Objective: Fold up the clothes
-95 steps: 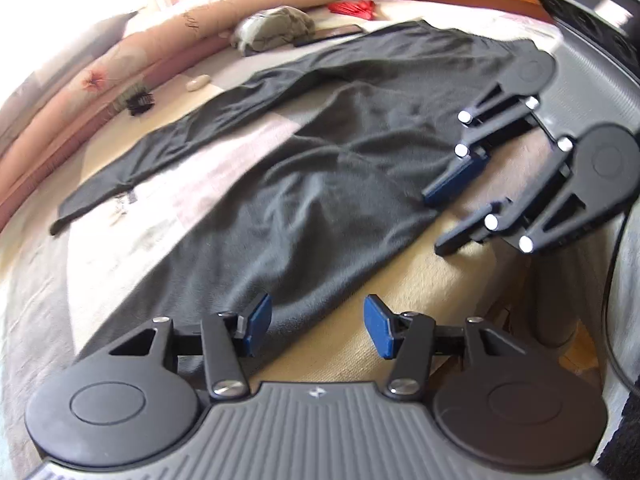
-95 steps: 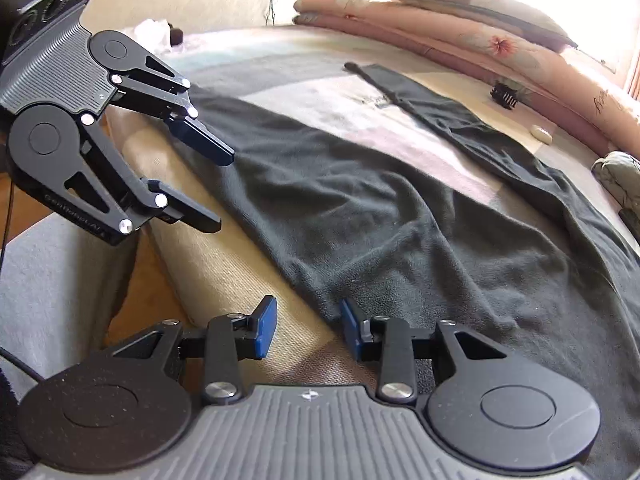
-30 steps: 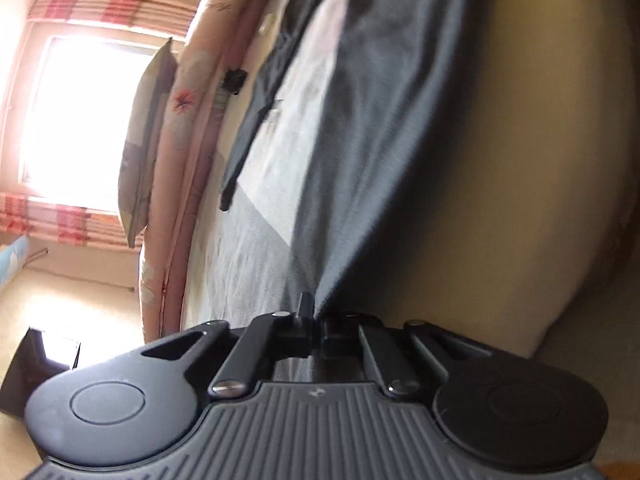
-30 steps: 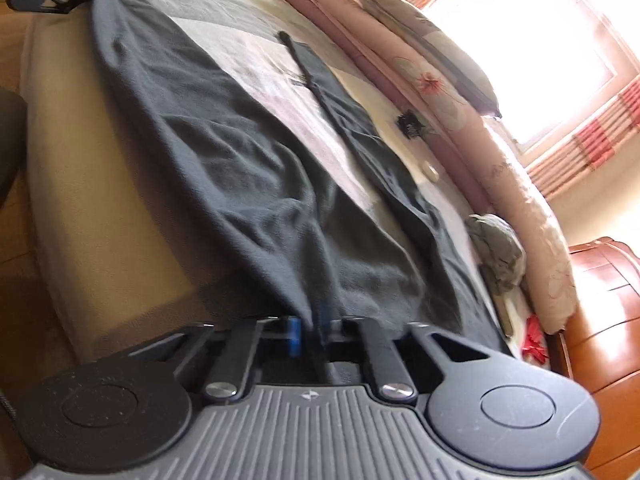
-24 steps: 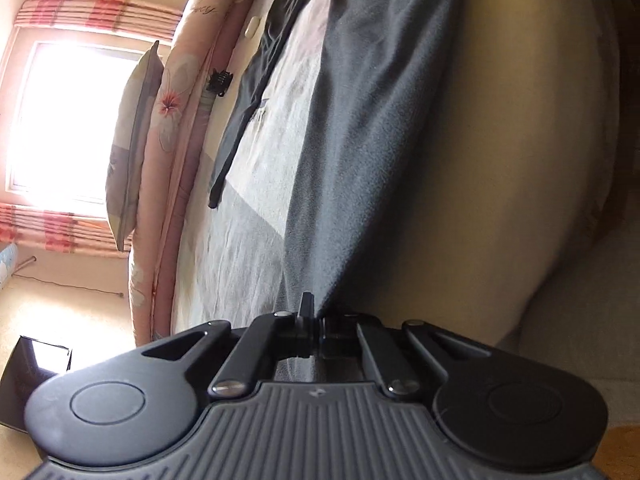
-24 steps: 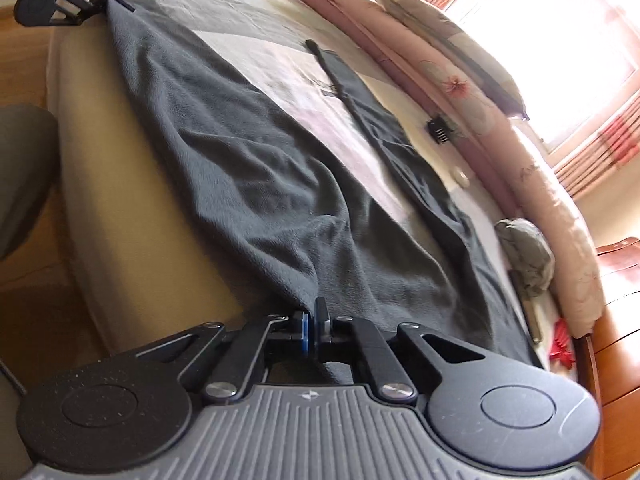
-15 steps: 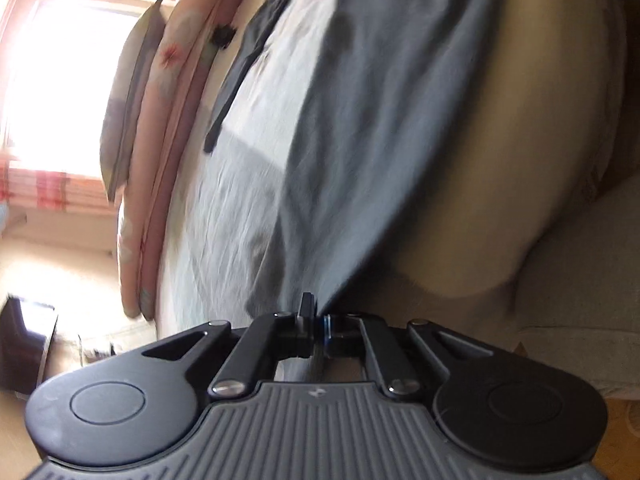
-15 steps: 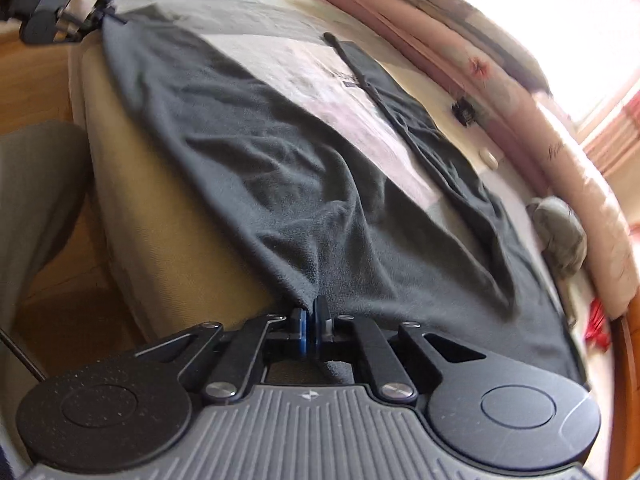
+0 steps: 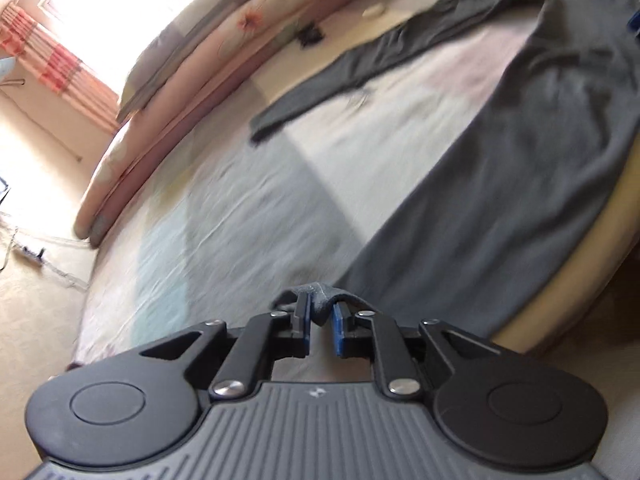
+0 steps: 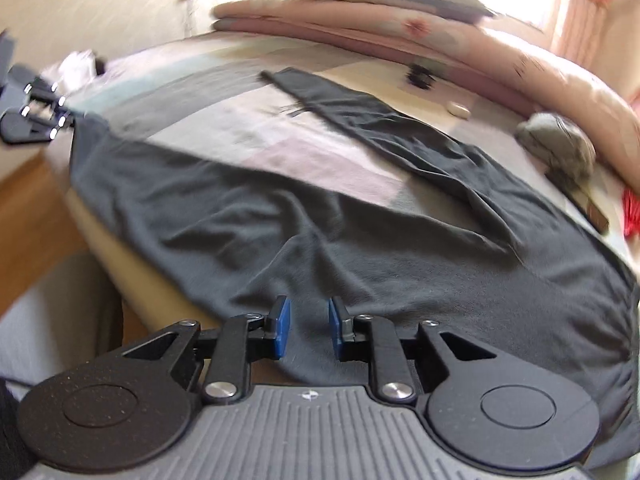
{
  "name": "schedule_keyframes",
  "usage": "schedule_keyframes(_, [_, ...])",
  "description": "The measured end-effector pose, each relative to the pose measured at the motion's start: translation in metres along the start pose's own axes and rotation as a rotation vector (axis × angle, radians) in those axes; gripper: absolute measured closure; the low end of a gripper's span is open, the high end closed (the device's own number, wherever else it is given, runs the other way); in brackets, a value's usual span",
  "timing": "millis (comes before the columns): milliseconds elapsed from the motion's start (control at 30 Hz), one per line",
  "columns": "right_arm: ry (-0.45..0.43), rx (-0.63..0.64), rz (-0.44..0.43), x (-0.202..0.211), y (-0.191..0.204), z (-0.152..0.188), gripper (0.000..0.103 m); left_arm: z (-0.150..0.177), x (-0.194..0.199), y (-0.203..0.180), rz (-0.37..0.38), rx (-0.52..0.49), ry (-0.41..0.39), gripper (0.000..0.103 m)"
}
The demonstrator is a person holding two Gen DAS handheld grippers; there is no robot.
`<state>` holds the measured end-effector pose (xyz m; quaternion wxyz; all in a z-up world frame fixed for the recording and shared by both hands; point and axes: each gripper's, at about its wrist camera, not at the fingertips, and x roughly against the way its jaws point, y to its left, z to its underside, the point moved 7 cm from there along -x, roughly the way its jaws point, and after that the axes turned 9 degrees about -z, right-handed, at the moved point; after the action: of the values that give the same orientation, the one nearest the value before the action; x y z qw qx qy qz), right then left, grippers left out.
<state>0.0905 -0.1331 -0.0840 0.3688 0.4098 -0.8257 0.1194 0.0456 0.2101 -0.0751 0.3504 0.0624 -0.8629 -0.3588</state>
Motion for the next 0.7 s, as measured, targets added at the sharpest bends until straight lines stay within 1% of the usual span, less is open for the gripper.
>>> schedule_keyframes(67, [-0.017, -0.046, -0.016, -0.004, -0.005, -0.005, 0.077, -0.017, 0.014, -0.014, 0.023, -0.017, -0.056, 0.084])
schedule_keyframes(100, [-0.018, -0.060, -0.018, -0.009, -0.007, -0.006, 0.076, -0.026, 0.019, -0.020, 0.050, -0.006, -0.074, 0.080])
schedule_keyframes(167, [-0.010, -0.077, -0.005, -0.022, -0.007, -0.007, 0.076, -0.036, 0.031, -0.040, 0.111, -0.005, -0.107, 0.077])
schedule_keyframes(233, [0.004, -0.089, -0.008, -0.038, -0.002, -0.007, 0.076, -0.043, 0.036, -0.057, 0.103, -0.045, -0.134, 0.077])
schedule_keyframes(267, [0.012, -0.094, -0.010, -0.046, 0.001, -0.007, 0.076, -0.044, 0.037, -0.063, 0.097, -0.065, -0.133, 0.077])
schedule_keyframes(333, [0.015, -0.089, -0.029, -0.055, 0.012, -0.007, 0.076, -0.039, 0.027, -0.062, 0.090, -0.081, -0.115, 0.077])
schedule_keyframes(400, [0.014, -0.078, -0.049, -0.059, 0.023, -0.008, 0.075, -0.029, 0.023, -0.052, 0.076, -0.070, -0.083, 0.077])
schedule_keyframes(467, [0.007, -0.062, -0.060, -0.058, 0.031, -0.010, 0.073, -0.021, 0.019, -0.037, 0.051, -0.031, -0.059, 0.077])
schedule_keyframes(533, [0.000, -0.055, -0.064, -0.055, 0.033, -0.010, 0.072, -0.019, 0.022, -0.027, 0.068, 0.028, -0.065, 0.074])
schedule_keyframes(600, [-0.003, -0.069, -0.070, -0.054, 0.031, -0.012, 0.072, -0.021, 0.024, -0.028, 0.139, 0.093, -0.077, 0.067])
schedule_keyframes(667, [-0.007, -0.082, -0.062, -0.053, 0.030, -0.014, 0.072, -0.026, 0.019, -0.043, 0.238, 0.141, -0.073, 0.067])
schedule_keyframes(700, [-0.010, -0.089, -0.058, -0.052, 0.029, -0.015, 0.072, -0.028, 0.014, -0.053, 0.287, 0.160, -0.058, 0.067])
